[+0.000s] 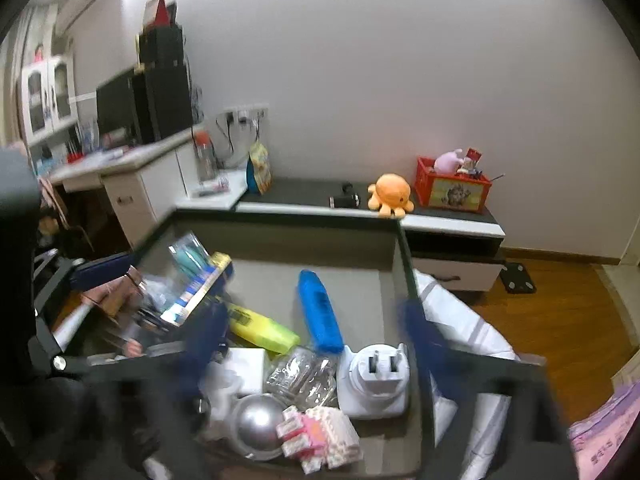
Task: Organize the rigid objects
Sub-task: 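Withdraw both grippers from the pink box back over the bed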
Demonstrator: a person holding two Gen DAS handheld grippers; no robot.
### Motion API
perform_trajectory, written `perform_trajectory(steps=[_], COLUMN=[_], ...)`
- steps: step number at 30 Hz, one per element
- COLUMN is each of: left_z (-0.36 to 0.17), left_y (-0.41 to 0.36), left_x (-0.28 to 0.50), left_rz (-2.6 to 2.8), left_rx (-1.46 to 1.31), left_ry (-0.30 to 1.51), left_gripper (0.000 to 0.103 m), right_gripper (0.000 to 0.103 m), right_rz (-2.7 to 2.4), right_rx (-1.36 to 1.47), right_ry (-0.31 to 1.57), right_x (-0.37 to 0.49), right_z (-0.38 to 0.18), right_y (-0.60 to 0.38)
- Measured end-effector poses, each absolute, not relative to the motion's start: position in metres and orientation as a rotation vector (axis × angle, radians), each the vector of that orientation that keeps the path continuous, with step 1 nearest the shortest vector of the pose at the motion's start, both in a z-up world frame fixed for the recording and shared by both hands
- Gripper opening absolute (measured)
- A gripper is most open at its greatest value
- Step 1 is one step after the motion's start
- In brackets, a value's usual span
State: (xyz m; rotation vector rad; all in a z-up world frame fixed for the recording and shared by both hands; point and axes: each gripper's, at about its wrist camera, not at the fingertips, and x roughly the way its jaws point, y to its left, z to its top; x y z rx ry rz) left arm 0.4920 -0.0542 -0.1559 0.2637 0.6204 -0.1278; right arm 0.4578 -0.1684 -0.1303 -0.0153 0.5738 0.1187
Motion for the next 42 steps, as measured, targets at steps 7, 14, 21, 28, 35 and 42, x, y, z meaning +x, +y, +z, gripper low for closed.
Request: perform_trajectory(steps=[7, 14, 21, 28, 35, 42], left_z=[-0.099, -0.058, -0.034, -0.022, -0.011, 0.004], left_y=[-0.019, 0.001, 0.015, 0.015, 0.015, 0.014], left_x=[0.422, 0.339, 0.258, 0.189, 0.131, 0.084], left_rz=[-0.080, -0.016, -0.051, -0.050, -0.064, -0.040], left_rx=[0.154, 0.116, 0.069, 0.085, 0.073, 0.068], left_ry=[0.493, 0.370, 0.292, 0.237, 0.185, 0.113], left_gripper=[0.103, 0.103, 0.103, 0.103, 0.103, 0.103], right_gripper=[0.103, 0.103, 0.103, 0.103, 0.103, 0.103], right_rz=[0.056, -0.005, 0.030, 0.040, 0.048, 0.046], right_rx=[-0.025, -0.075, -0.065, -0.068, -0.044, -0.044], right_ry=[0.426, 0.321, 0.275, 0.222, 0.200, 0.154], right_x=[0.390, 0.305, 0.230, 0.165, 0.113, 0.070], right_z=[-0.075, -0.037, -0.018, -0.005, 0.004, 0.015], right_y=[-0.171, -0.160, -0.150, -0.145, -0.148, -0.150])
